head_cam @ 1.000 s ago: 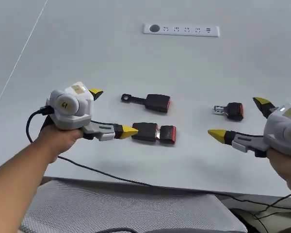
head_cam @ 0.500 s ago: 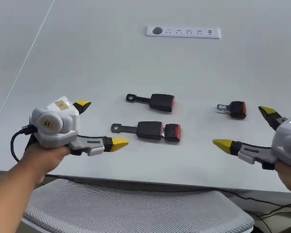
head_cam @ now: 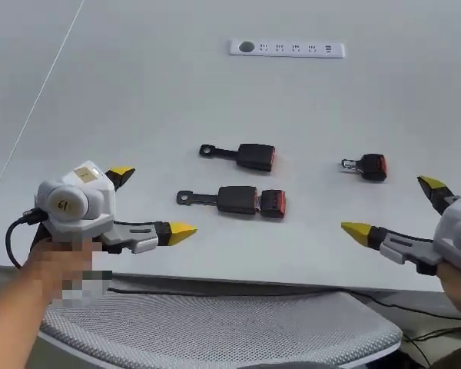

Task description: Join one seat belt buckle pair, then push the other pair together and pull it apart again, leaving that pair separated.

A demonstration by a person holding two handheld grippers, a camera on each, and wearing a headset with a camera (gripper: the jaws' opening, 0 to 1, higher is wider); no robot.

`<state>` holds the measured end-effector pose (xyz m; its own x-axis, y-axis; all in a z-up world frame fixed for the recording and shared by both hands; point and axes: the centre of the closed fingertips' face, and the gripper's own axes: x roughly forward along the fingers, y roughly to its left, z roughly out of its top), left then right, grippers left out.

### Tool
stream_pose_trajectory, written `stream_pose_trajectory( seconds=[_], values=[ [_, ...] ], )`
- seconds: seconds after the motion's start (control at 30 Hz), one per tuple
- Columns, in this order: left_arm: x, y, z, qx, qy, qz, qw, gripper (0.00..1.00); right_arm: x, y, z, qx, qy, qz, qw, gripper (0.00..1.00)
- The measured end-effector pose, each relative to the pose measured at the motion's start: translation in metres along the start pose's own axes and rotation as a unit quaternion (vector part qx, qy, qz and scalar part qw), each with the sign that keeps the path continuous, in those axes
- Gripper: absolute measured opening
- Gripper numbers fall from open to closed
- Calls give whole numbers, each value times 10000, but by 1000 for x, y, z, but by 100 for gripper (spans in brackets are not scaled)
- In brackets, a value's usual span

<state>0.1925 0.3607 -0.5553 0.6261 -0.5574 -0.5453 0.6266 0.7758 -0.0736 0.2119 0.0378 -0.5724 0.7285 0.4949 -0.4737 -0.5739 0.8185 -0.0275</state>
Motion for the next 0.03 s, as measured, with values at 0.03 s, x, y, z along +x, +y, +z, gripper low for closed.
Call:
stream_pose_trajectory(
  seconds=[0.03],
  values=[
    [0,0,1,-2,-10,-5,10000,100,0,1,-1,-17,19,4,10000,99]
  ],
)
